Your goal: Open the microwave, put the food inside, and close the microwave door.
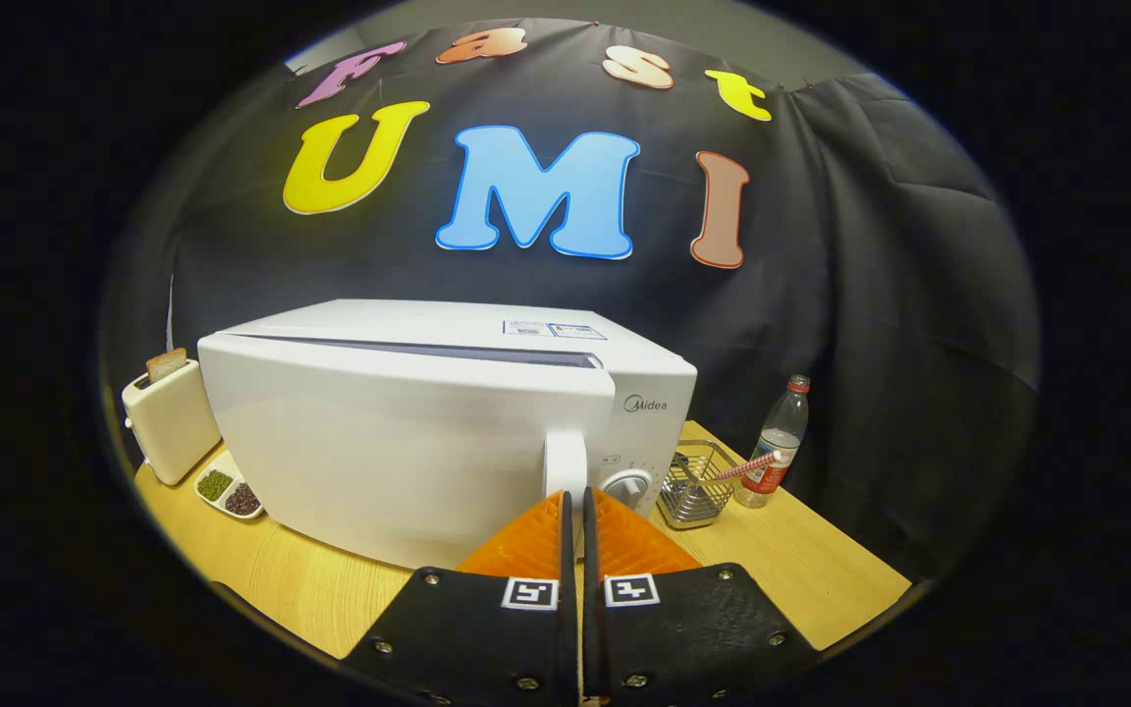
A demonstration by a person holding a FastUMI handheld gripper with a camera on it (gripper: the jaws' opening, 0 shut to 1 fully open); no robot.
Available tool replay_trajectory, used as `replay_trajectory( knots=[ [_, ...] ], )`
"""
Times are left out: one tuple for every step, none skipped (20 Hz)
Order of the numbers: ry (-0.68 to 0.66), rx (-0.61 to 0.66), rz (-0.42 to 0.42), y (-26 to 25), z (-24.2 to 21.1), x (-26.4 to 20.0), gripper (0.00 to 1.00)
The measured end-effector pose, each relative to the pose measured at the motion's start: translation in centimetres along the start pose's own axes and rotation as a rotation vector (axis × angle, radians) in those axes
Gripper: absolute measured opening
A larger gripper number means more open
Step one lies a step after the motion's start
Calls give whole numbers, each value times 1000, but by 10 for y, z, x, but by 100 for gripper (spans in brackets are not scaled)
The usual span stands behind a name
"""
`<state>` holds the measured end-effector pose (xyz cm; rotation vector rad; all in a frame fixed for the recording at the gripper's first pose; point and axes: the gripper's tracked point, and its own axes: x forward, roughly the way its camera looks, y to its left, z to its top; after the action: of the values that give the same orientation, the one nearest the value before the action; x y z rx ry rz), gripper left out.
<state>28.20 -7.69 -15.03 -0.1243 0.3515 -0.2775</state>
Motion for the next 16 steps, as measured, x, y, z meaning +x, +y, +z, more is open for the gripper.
replay_trajectory(
  knots=[
    [0,-6,10,2,0,4,3],
    [1,-3,42,12,1,7,3],
    [8,-9,74,21,-1,11,3],
    [16,-43,83,27,-3,14,3],
    [18,-88,80,29,-4,16,3],
    [13,-116,84,32,-2,17,3],
    [6,-120,95,36,0,19,3],
    [5,-110,99,38,2,21,3],
    [7,-100,99,38,1,24,3],
    [9,-86,101,39,2,27,3],
    [13,-74,98,40,1,31,3],
    [7,-72,93,38,3,34,1],
    [4,-73,92,39,4,37,1],
    [4,-70,92,39,5,41,1],
    [6,-70,93,40,6,43,1],
    [4,-71,89,39,4,44,1]
  ],
)
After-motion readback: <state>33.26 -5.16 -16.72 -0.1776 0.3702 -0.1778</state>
